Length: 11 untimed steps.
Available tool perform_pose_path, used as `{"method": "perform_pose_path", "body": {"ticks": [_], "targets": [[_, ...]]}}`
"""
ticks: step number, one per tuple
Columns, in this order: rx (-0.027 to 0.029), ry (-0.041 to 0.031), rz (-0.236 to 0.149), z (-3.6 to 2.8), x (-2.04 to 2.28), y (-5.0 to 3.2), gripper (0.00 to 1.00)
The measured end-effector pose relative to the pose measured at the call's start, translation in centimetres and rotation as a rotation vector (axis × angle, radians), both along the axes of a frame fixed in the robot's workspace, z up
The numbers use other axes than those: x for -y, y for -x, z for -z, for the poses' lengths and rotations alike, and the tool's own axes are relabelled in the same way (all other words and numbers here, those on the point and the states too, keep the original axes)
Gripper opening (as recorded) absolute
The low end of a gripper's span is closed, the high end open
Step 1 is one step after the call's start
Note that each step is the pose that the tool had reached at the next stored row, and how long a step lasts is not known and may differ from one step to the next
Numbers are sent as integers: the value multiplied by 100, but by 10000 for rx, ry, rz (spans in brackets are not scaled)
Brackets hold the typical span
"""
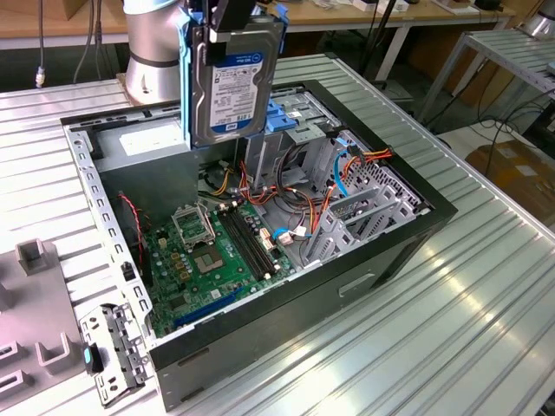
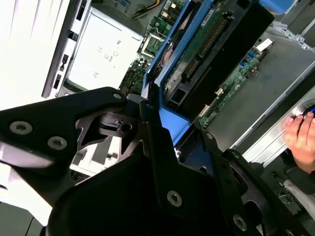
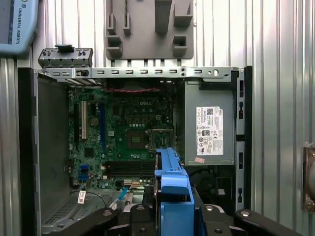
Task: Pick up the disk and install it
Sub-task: 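Insert the disk into the insertion slot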
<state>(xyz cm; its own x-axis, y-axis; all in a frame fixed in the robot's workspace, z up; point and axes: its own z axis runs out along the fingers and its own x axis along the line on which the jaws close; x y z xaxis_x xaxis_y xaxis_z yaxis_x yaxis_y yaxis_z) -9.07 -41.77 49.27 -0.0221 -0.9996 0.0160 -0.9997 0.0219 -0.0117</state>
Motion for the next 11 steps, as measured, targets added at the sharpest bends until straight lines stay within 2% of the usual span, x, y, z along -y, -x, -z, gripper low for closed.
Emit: {"method": "perform_pose_path", "body": {"ticks": [7, 11], "targets": [[0, 0, 0, 0, 52, -9, 37], [-1, 0, 0, 0, 106, -13, 37]]}}
